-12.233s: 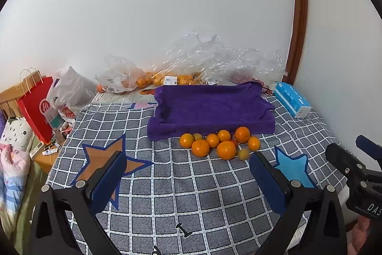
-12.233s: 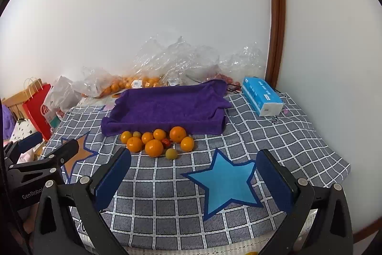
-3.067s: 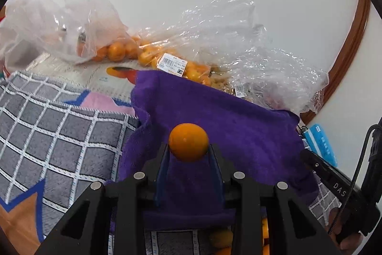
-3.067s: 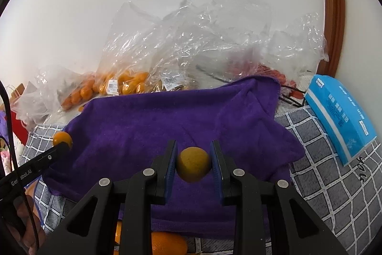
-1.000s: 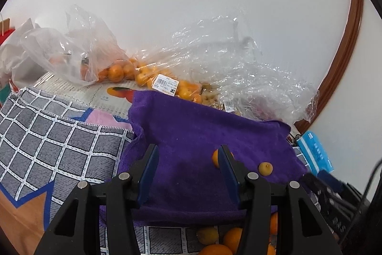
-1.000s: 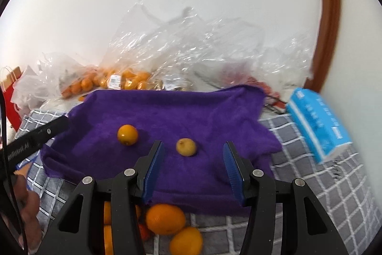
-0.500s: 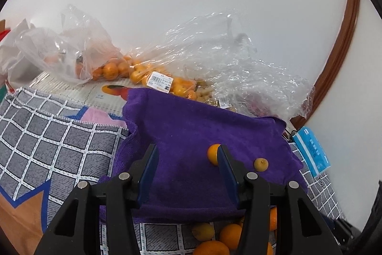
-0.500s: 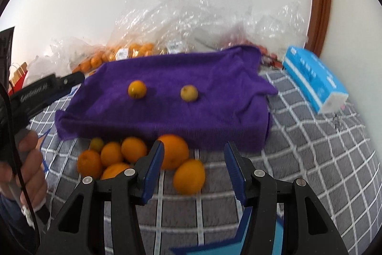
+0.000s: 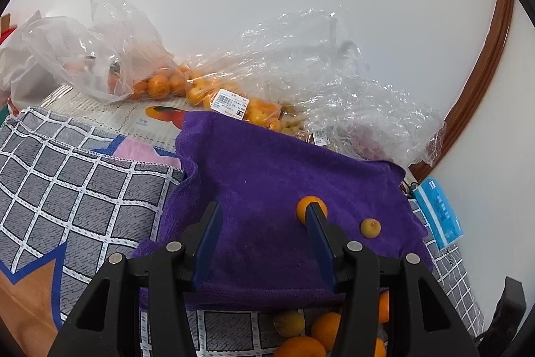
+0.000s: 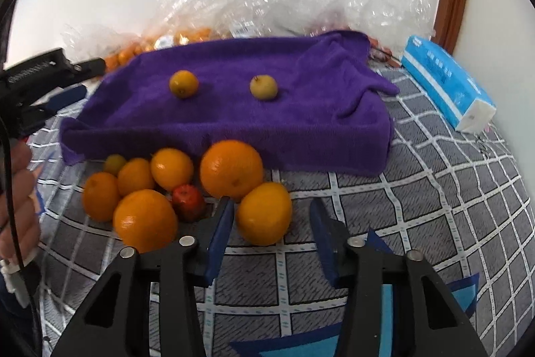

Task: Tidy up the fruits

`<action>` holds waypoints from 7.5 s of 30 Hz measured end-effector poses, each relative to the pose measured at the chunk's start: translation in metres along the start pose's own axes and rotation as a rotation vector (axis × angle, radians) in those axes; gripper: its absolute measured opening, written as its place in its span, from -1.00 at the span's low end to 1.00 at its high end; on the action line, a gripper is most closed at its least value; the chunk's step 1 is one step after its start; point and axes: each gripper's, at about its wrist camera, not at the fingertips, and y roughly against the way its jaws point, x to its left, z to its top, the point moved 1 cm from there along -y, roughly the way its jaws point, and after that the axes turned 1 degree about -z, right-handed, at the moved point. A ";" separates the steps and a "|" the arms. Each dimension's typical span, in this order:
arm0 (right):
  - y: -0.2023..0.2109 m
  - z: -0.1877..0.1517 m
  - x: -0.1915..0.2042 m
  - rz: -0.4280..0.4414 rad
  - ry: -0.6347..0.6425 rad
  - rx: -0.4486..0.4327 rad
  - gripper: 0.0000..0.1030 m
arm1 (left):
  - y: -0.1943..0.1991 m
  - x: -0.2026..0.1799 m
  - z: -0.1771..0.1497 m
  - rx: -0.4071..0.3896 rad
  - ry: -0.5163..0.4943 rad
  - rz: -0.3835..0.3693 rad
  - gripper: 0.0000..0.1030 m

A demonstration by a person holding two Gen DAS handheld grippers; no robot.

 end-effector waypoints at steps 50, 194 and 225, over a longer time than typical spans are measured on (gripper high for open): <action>0.027 -0.006 -0.018 -0.026 -0.104 -0.120 -0.35 | 0.052 -0.004 -0.045 0.135 -0.139 -0.023 0.11; -0.018 0.097 -0.024 0.042 -0.077 -0.222 -0.35 | -0.025 0.011 0.006 -0.001 0.018 -0.079 -0.27; -0.065 0.083 -0.019 -0.015 -0.037 -0.073 -0.34 | -0.040 -0.008 -0.009 0.063 -0.095 -0.064 -0.26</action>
